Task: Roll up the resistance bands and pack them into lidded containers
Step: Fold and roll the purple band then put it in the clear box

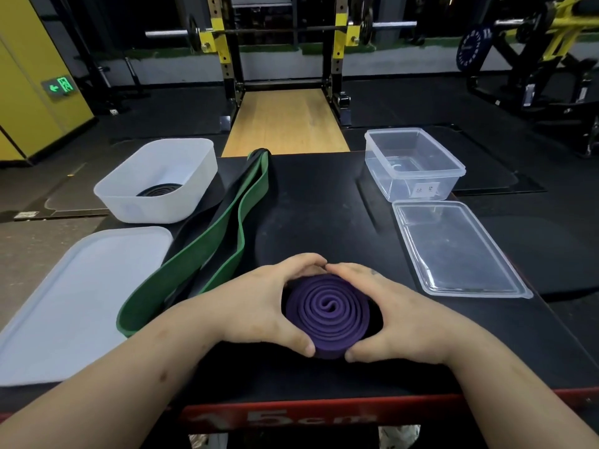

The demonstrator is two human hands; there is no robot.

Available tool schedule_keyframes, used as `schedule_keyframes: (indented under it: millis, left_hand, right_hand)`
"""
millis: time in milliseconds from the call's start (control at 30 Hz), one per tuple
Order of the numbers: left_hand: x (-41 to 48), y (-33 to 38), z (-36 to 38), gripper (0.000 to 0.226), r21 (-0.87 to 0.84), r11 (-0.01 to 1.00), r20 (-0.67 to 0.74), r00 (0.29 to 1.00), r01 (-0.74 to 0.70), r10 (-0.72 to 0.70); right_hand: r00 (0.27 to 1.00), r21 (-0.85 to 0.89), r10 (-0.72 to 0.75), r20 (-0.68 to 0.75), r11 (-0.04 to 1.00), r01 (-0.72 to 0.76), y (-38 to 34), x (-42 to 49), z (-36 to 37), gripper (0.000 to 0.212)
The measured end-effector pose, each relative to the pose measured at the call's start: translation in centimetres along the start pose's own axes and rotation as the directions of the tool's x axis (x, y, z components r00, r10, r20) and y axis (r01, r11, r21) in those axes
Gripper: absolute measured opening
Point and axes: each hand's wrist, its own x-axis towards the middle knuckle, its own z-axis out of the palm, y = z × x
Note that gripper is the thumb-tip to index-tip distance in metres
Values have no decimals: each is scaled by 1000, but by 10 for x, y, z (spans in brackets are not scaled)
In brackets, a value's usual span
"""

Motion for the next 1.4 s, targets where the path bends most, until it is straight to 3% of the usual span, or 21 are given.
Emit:
schedule_keyframes:
  millis: [133, 233, 367, 467, 600, 867, 1167, 1267, 1400]
  left_hand:
    - [-15, 5, 1, 102, 252, 968, -93, 996, 6, 18]
    - [-25, 6, 6, 99, 333, 943, -109, 993, 2, 37]
    - [-30, 5, 13, 96, 367, 930, -100, 993, -15, 56]
    - [-32, 6, 13, 93, 379, 925, -105, 991, -40, 86]
    - [-31, 4, 13, 91, 432, 900, -107, 987, -61, 118]
    - [-4, 24, -15, 78, 445, 885, -163, 959, -138, 231]
    - [102, 69, -59, 66, 477, 871, -339, 890, -118, 307]
    - [147, 82, -65, 58, 432, 898, -431, 854, -86, 290]
    - [202, 85, -64, 57, 366, 930, -483, 844, -45, 231]
  right_hand:
    - [1000, -70, 2, -14, 998, -3, -4, -1, 2, 116]
    - [1000, -143, 15, 5, 990, -14, -10, 1, 4, 120]
    - [999, -315, 13, 42, 949, 1, -16, 7, 2, 123]
    - [997, -392, -39, 70, 918, 64, -27, 11, -3, 112]
    - [993, -434, -100, 63, 893, 117, -31, 13, -10, 96]
    - [987, -376, -158, -41, 917, 132, -27, 12, -50, 87]
    - [960, -300, -70, -272, 954, -16, -2, 32, -155, 71]
    - [918, -285, -23, -397, 953, -99, 15, 51, -191, 62]
    - [825, -274, 123, -552, 908, -319, 45, 84, -231, 68]
